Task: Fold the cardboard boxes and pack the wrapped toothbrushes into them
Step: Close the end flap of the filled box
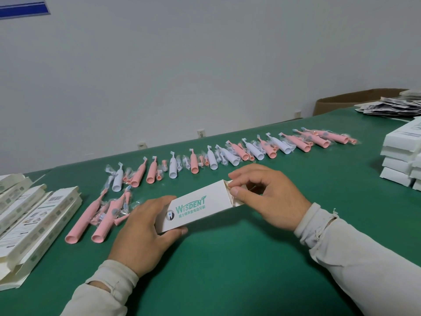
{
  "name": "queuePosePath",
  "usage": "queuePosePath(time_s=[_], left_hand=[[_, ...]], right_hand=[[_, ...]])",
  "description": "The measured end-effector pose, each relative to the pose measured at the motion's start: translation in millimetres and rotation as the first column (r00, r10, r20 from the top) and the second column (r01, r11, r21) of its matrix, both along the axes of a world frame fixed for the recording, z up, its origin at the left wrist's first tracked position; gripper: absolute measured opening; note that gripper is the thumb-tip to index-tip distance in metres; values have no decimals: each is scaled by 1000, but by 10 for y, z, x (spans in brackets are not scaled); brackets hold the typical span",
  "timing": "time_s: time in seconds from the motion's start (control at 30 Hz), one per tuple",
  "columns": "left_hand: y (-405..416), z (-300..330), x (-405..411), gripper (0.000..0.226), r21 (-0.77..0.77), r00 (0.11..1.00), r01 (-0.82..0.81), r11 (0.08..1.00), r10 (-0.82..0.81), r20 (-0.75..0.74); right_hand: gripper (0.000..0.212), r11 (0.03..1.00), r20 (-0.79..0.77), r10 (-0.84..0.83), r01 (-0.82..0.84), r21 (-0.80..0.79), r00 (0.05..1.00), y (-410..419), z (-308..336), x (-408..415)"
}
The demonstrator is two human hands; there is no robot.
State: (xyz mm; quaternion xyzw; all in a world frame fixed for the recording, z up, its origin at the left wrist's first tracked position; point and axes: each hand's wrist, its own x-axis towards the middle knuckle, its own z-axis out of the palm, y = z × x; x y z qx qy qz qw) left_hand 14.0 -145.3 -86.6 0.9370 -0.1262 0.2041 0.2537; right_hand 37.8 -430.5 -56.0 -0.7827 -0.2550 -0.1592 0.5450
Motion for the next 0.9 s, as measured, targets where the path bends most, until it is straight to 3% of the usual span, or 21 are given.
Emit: queuePosePath(time_s=[0.2, 0.33, 0.43, 0.53, 0.6, 0.9], left_hand=[[3, -7, -7, 57, -5, 1000, 9, 1000, -8, 11], [10, -10, -9, 56, -21, 1000, 8, 1000, -8, 15], [11, -8, -4, 55, -50, 1000, -3, 999, 4, 21], [13, 5, 0, 54, -46, 998, -42, 998, 43, 39], [15, 11, -6, 54, -35, 995, -77, 996, 79, 57], [-38, 85, -49, 57, 50, 987, -142, 989, 137, 86]], right_hand=[[25, 996, 90, -29, 37, -87, 996, 153, -74, -53], [18, 994, 114, -57, 67, -86, 992, 185, -95, -51], [12, 996, 48, -86, 84, 44, 995, 148, -70, -28], [25, 957, -163, 9, 39, 289, 987, 151, -56, -5], [22, 934, -216, 55, 27, 356, 975, 166, -73, 12], [9, 971, -174, -63, 100, 215, 983, 194, -97, -3]])
